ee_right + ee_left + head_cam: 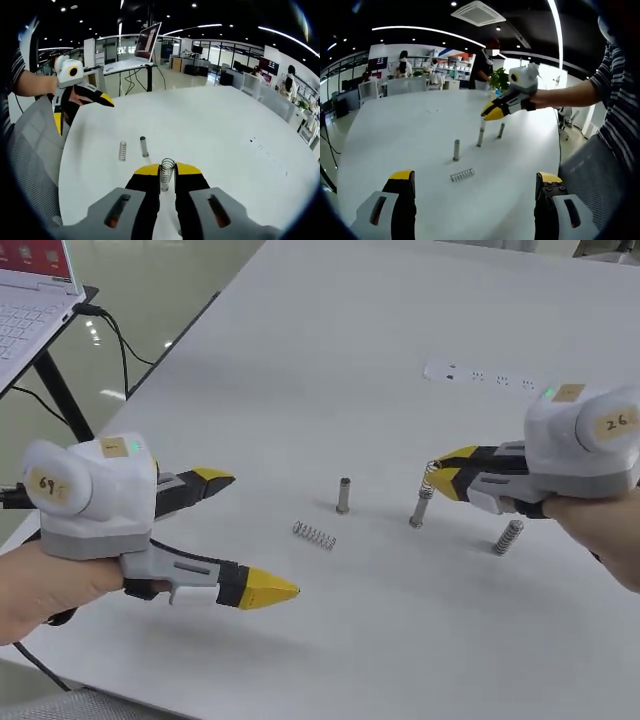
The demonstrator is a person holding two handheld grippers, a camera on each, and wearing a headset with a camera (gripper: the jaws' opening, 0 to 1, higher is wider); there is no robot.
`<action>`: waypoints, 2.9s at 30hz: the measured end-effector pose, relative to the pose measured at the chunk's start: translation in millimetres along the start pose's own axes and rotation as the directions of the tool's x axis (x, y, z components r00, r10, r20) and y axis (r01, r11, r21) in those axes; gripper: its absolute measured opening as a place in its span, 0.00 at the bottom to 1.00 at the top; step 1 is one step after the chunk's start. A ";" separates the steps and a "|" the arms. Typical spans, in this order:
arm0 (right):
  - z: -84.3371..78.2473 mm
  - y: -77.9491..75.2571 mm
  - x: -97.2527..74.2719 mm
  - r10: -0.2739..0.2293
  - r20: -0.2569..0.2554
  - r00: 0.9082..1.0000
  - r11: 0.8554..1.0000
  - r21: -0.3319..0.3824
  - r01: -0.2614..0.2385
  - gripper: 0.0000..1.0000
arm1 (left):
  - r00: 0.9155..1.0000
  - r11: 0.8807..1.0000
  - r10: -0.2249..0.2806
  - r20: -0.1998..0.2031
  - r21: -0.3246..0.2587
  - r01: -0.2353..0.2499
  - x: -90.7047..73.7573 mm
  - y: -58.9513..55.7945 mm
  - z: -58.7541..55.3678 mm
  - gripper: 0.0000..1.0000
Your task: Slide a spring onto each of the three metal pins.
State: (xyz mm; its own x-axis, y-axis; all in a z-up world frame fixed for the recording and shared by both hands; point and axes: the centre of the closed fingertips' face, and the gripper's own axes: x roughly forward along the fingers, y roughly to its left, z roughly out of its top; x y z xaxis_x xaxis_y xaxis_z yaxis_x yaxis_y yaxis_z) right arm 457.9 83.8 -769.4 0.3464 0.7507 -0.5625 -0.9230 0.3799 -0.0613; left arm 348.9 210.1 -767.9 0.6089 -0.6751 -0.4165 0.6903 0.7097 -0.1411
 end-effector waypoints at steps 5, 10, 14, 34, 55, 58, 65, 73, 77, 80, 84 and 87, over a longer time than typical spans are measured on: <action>-15.7 5.4 6.3 0.008 -0.039 0.999 1.000 -0.003 -0.008 0.07 | 1.000 1.000 0.002 -0.004 -0.001 -0.002 0.0 0.1 -1.4 0.98; -28.2 9.9 8.7 0.010 -0.062 0.998 1.000 0.003 -0.010 0.07 | 1.000 1.000 0.005 -0.002 -0.004 -0.005 -0.6 0.9 -1.2 0.98; -36.5 13.2 10.5 0.015 -0.080 0.997 1.000 -0.004 -0.015 0.07 | 1.000 1.000 0.008 -0.002 -0.007 -0.008 -0.7 1.1 -1.5 0.98; -55.6 14.2 18.1 -0.004 -0.128 0.992 1.000 -0.006 0.003 0.08 | 1.000 1.000 -0.002 0.001 -0.016 0.002 2.9 -4.2 -3.4 0.98; -38.9 16.7 5.6 -0.015 -0.063 0.998 0.991 0.135 0.024 0.18 | 1.000 1.000 -0.005 0.007 -0.027 0.006 5.2 -5.8 -2.3 0.98; -33.0 17.7 1.7 -0.028 -0.041 0.999 0.988 0.150 0.034 0.18 | 1.000 1.000 -0.002 0.011 -0.026 0.002 5.4 -5.5 -1.3 0.98; -16.5 25.1 -6.8 -0.024 0.017 1.000 0.984 0.175 0.021 0.18 | 1.000 1.000 -0.005 0.012 -0.025 0.006 5.9 -5.6 -0.5 0.98; -7.0 37.5 -6.5 0.003 0.031 1.000 0.988 0.156 -0.007 0.17 | 1.000 1.000 -0.006 0.008 -0.027 0.006 4.9 -5.6 -1.9 0.98; -4.5 43.1 -3.3 0.028 0.020 0.999 0.988 0.149 -0.031 0.16 | 1.000 1.000 -0.007 0.003 -0.027 0.007 4.1 -5.4 -3.8 0.98; -3.2 47.3 0.1 0.051 0.001 0.999 0.990 0.132 -0.051 0.16 | 1.000 1.000 -0.006 0.002 -0.030 0.006 3.6 -4.5 -4.3 0.98; -1.5 50.2 6.2 0.082 -0.033 0.996 0.991 0.108 -0.078 0.16 | 1.000 1.000 -0.006 0.001 -0.030 0.006 2.9 -3.4 -5.1 0.98; 0.8 53.2 10.3 0.100 -0.067 0.993 0.991 0.093 -0.094 0.15 | 1.000 1.000 -0.006 -0.002 -0.031 0.006 2.7 -2.5 -6.1 0.98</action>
State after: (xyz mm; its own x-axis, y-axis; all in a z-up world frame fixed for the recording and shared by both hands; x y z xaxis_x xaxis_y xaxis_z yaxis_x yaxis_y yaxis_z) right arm 412.5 112.1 -777.9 0.2401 0.7473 -0.6196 -0.9319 0.3563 0.0685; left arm 346.4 207.7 -774.1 0.6041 -0.6789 -0.4173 0.6815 0.7116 -0.1711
